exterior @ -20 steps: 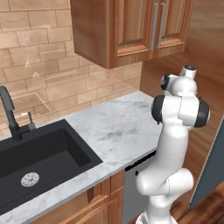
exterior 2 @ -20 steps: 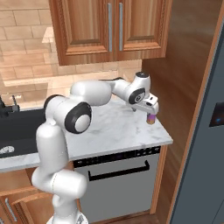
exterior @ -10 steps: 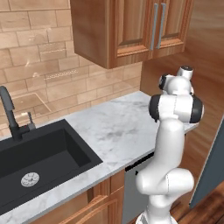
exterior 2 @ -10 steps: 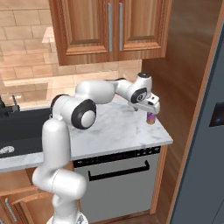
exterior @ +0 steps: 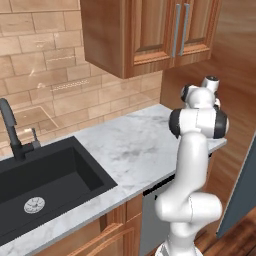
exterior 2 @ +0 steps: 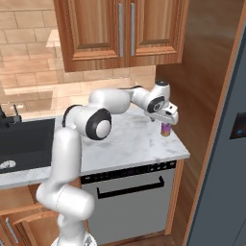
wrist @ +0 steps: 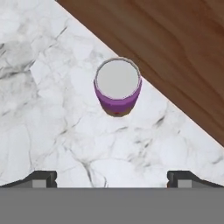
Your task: Four empty soda cans are scattered around the kitchen. Gather all the cans and cluster them next to the stove for recycling.
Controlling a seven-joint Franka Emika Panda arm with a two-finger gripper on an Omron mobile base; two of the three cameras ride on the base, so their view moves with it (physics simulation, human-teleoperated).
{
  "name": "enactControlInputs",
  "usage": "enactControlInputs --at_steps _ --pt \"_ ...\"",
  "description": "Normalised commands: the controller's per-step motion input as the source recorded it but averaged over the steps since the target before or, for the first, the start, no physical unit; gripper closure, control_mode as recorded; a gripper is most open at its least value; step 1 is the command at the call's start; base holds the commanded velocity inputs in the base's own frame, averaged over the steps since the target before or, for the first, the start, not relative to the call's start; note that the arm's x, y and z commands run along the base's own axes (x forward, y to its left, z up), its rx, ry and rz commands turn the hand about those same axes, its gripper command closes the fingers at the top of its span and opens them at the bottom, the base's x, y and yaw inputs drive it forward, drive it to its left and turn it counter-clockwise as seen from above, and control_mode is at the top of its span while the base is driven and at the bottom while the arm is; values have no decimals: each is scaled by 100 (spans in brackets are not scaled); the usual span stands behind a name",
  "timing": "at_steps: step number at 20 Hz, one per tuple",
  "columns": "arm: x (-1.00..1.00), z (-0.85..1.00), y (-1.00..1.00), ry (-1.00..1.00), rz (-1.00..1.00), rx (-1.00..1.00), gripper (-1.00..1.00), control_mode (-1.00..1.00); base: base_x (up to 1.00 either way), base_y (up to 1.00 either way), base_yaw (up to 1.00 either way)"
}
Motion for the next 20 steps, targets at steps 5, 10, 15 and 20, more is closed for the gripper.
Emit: enactControlInputs --at_steps 5,10,15,20 --pt "28 -18 -5 3 0 0 -100 -100 0 0 0" --pt "31 -19 -3 3 0 0 -100 -100 0 0 0" --pt "26 -15 -13 1 0 0 -100 -100 0 0 0" --pt "28 -14 -14 1 0 0 -100 -100 0 0 0"
